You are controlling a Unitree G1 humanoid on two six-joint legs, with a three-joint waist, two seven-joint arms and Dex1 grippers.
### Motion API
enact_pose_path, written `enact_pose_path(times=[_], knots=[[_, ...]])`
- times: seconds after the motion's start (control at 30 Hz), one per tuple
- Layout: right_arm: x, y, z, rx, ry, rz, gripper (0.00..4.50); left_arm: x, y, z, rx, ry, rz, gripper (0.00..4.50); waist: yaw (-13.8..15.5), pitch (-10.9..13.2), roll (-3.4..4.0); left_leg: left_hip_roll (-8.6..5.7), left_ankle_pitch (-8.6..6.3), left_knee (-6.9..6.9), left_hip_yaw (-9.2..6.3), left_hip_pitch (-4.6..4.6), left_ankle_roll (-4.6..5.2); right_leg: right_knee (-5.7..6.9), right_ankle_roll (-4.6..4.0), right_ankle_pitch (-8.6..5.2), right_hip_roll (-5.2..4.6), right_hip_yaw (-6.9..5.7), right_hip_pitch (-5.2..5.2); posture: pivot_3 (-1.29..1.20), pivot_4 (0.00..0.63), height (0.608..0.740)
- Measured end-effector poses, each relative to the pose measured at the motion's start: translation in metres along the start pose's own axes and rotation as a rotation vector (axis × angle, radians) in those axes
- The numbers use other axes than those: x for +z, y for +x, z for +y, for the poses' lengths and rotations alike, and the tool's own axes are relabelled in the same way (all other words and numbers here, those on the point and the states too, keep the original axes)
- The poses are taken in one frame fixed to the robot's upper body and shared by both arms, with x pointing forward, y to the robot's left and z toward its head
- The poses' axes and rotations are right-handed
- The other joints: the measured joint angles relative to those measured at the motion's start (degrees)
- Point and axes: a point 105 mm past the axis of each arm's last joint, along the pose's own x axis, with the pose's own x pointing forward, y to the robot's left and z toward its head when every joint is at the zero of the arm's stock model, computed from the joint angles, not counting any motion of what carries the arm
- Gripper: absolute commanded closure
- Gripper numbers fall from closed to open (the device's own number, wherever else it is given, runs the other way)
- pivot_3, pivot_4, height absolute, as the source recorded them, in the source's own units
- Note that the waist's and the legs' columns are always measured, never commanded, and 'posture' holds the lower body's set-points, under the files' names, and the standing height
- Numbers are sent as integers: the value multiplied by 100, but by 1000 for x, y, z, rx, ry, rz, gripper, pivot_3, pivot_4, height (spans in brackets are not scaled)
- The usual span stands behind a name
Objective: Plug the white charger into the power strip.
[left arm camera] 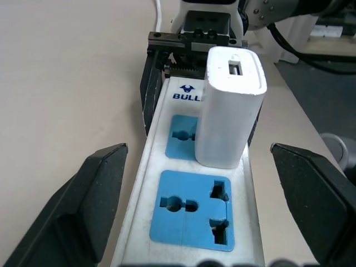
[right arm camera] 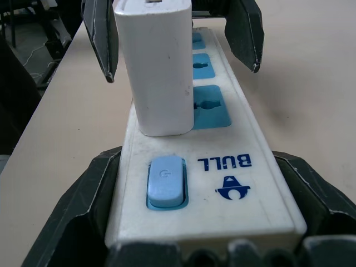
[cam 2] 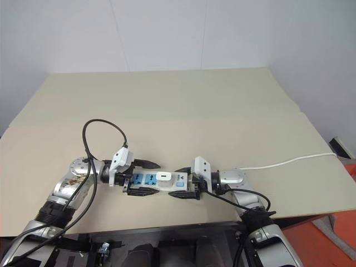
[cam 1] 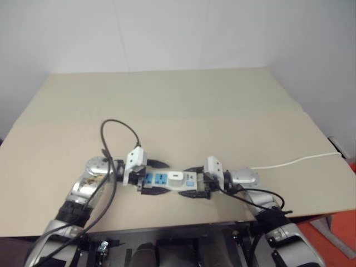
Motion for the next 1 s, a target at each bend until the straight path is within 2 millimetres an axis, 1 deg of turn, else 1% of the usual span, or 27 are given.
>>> enact_pose_path(times=[0.03, 0.07, 0.13, 0.17, 0.23, 0.3, 0.33, 0.4, 0.53, 0.57, 0.6, 0.7, 0.77, 0.83, 1.0], knots=[[0, 0, -1, -2, -1, 0, 124, 0, -2, 1, 2, -16, 4, 0, 3, 0, 0, 0, 0, 0, 0, -2, 0, -1, 1, 0, 0, -1, -1, 0, 150, 740], [1, -1, -1, -4, -2, 0, 56, 1, -5, 2, 0, -37, 7, 0, 6, 3, -1, 0, 0, 0, -1, -5, 0, 0, 2, -1, 0, -1, -3, 0, 150, 740], [2, -4, -2, -11, -14, 8, 56, 6, -15, 5, 6, -32, 23, 0, 23, 10, -1, -1, 0, 1, -2, -21, 0, -4, 1, 0, 0, -4, -16, 0, 150, 740], [1, -9, -3, -23, -19, 17, 56, 10, -22, 8, 18, -16, 30, 0, 37, 11, 0, -1, 0, 1, -2, -32, 0, -10, -5, 3, -2, -5, -23, 0, 150, 740], [3, -17, -3, -33, -35, 28, 56, 16, -31, 10, 29, 9, 39, 0, 49, 12, 2, -2, 0, 2, -4, -57, 0, -14, -27, 16, -6, -10, -42, 0, 150, 740], [11, -35, -6, -63, -55, 30, 56, 21, -40, 9, 34, 35, 57, 0, 82, 12, 2, -7, 0, 11, -3, -125, 0, -10, -26, 17, -13, -10, -110, 0, 150, 740], [13, -43, -7, -79, -65, 32, 56, 22, -44, 9, 39, 41, 60, 0, 90, 12, 2, -7, 0, 15, -5, -141, 0, -11, -26, 17, -14, -13, -120, 0, 150, 740], [22, -67, -6, -126, -89, 41, 56, 26, -56, 8, 61, 49, 68, 0, 124, 13, 3, -6, -3, 16, -9, -161, 5, -16, -23, 15, -15, -19, -128, 0, 150, 740], [35, -101, -3, -199, -118, 53, 56, 31, -79, 7, 122, 60, 86, 0, 147, 14, 3, -5, -19, 15, -7, -168, 32, -25, -20, 12, -14, -21, -127, 0, 150, 740], [40, -112, -3, -224, -126, 62, 56, 33, -87, 7, 144, 66, 101, 0, 155, 17, 3, -6, -20, 15, -5, -168, 34, -42, -19, 11, -16, -21, -127, 0, 150, 740], [43, -119, -3, -240, -130, 66, 56, 33, -92, 7, 157, 67, 111, 0, 160, 17, 3, -5, -20, 14, -5, -166, 34, -57, -19, 11, -16, -21, -122, 0, 150, 740], [50, -144, -1, -285, -138, 104, 56, 37, -111, 1, 194, 66, 139, 0, 174, 18, 4, -3, -22, 11, -4, -165, 37, -67, -19, 11, -15, -25, -117, 0, 150, 740], [53, -156, -1, -306, -134, 116, 56, 39, -122, -3, 213, 62, 152, 0, 178, 18, 4, -3, -22, 11, -2, -164, 37, -67, -19, 11, -15, -25, -117, 0, 150, 740], [56, -163, -1, -318, -138, 132, 56, 41, -130, -7, 225, 55, 169, 0, 182, 18, 4, -2, -22, 11, -1, -163, 37, -67, -19, 11, -15, -25, -116, 0, 150, 740], [58, -169, 0, -319, -125, 130, 56, 42, -148, -18, 245, 16, 191, 0, 194, 20, 5, -1, -22, 11, 0, -164, 38, -68, -19, 11, -14, -25, -116, 0, 150, 740]])
